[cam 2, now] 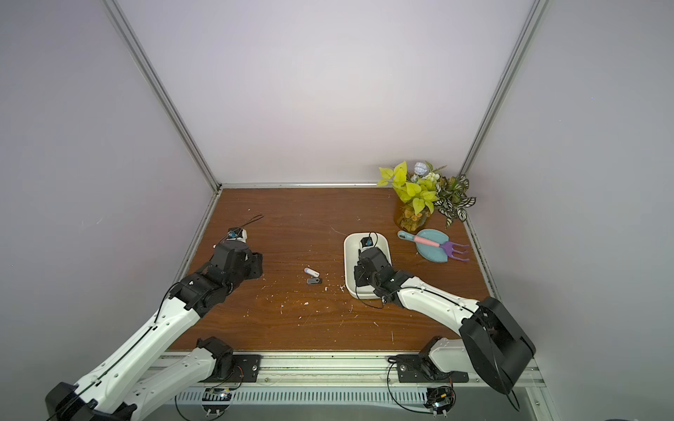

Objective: Put the usb flash drive into the storage box
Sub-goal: Place the USB flash in the storage box.

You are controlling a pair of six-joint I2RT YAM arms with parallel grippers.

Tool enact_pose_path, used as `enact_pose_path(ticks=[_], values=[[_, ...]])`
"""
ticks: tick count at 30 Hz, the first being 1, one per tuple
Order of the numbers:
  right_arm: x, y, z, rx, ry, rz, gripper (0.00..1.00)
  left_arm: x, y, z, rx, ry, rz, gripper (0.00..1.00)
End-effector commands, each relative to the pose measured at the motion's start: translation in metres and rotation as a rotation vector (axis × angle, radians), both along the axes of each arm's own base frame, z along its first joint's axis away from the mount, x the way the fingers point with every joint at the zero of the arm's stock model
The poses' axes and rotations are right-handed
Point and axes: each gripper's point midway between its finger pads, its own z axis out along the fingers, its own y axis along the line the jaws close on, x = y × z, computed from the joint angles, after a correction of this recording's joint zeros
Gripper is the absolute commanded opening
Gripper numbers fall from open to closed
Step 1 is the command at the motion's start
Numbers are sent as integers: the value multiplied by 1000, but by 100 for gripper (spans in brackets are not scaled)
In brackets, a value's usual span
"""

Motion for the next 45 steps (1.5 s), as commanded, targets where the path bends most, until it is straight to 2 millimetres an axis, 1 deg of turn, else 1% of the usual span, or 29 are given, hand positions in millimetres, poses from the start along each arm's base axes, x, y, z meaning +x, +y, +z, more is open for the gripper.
enact_pose_path(ticks=[1,7,11,20,24,27,31,34,37,39,41,42,43,45], values=[[6,-2,-5,31,22,-71,6,-1,3,-5,16,17,-2,53],[9,-1,-17,5,59,-86,7,-2,3,-7,18,22,-2,52],[8,-1,-24,1,78,-84,8,-1,3,-7,19,23,-2,52],[12,-9,-32,-31,87,-125,12,0,2,-10,22,35,-8,53],[13,-9,-35,-33,98,-124,19,0,2,-11,23,40,-8,53],[14,-9,-35,-33,100,-124,21,0,1,-12,24,43,-8,53],[16,-7,-26,-24,91,-118,34,0,1,-13,25,44,-7,53],[18,-6,-13,-15,72,-117,42,0,1,-13,25,47,-10,53],[20,-2,10,14,39,-100,47,0,1,-13,25,47,-10,53],[24,2,37,43,-14,-78,48,0,1,-14,27,49,-10,53],[28,-1,68,53,-94,-71,48,0,0,-14,26,52,-13,53],[30,-3,86,63,-157,-64,48,0,-1,-16,24,56,-16,53],[31,-7,102,70,-227,-63,48,0,-3,-18,22,66,-26,54],[30,-22,123,76,-357,-92,49,1,-15,-23,5,89,-89,53]])
